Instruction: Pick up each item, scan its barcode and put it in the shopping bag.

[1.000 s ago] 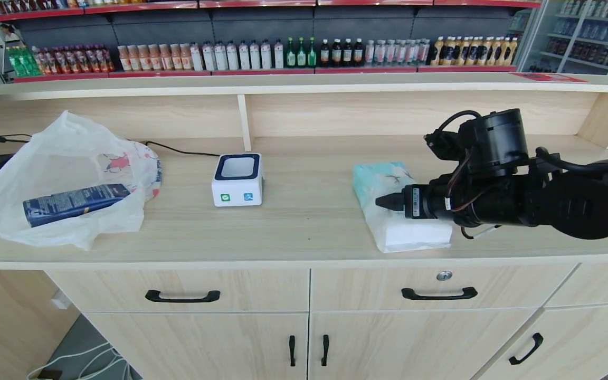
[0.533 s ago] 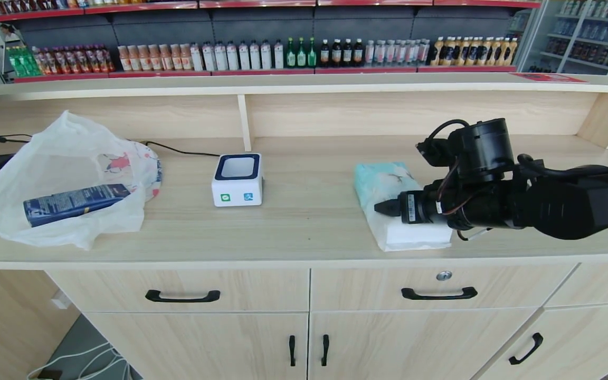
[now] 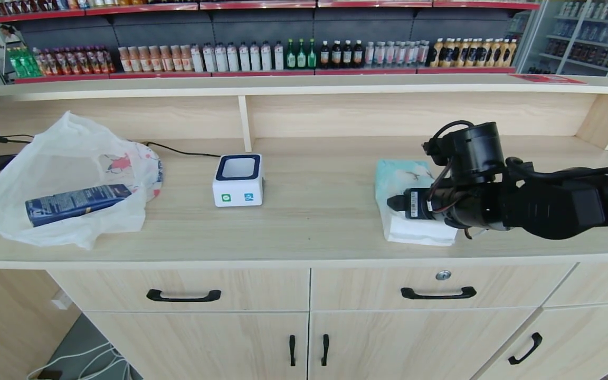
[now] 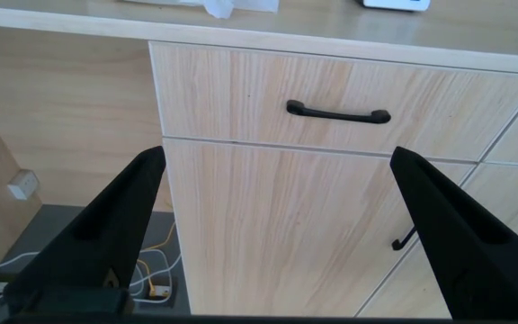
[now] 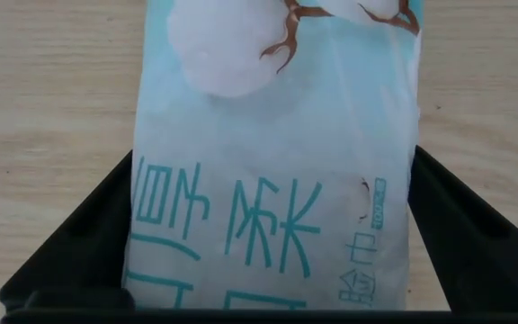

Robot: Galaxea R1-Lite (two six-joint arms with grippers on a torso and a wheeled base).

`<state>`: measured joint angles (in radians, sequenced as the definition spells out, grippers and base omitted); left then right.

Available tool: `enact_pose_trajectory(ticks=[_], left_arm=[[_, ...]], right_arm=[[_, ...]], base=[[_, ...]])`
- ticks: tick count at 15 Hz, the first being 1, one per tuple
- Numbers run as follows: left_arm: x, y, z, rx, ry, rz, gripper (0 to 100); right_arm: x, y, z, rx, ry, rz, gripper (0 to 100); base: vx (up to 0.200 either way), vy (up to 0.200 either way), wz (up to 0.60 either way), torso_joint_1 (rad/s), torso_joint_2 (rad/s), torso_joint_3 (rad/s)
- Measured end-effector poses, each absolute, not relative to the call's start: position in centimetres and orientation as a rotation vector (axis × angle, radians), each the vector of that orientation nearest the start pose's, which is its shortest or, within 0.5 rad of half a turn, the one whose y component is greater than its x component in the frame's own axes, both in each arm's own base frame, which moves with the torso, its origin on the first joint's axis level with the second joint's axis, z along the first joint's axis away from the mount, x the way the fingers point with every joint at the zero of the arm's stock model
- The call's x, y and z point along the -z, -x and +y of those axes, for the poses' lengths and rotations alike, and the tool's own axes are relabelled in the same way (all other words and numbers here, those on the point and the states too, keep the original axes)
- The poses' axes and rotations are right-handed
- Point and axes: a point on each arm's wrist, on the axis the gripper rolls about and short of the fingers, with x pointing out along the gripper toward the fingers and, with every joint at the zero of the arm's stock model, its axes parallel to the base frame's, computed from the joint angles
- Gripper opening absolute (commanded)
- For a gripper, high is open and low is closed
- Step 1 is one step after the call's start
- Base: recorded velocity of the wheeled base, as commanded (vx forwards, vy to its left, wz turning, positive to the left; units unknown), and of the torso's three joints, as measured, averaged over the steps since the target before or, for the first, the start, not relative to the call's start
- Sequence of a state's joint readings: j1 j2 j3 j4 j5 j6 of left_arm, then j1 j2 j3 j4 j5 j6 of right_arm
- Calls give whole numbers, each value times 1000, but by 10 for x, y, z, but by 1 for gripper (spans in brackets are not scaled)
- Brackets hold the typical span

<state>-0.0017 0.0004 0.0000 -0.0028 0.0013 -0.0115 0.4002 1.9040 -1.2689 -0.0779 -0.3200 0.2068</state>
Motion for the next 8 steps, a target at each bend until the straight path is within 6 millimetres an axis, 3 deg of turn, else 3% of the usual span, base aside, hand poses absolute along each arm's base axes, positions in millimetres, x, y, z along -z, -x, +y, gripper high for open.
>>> enact_pose_trajectory(ticks=[8], left_arm=[[-76, 23, 0, 0, 11, -2, 100]], right_arm=[[-192, -344, 137, 8, -52, 479, 0]], base=[[0, 0, 0, 0, 0, 0]])
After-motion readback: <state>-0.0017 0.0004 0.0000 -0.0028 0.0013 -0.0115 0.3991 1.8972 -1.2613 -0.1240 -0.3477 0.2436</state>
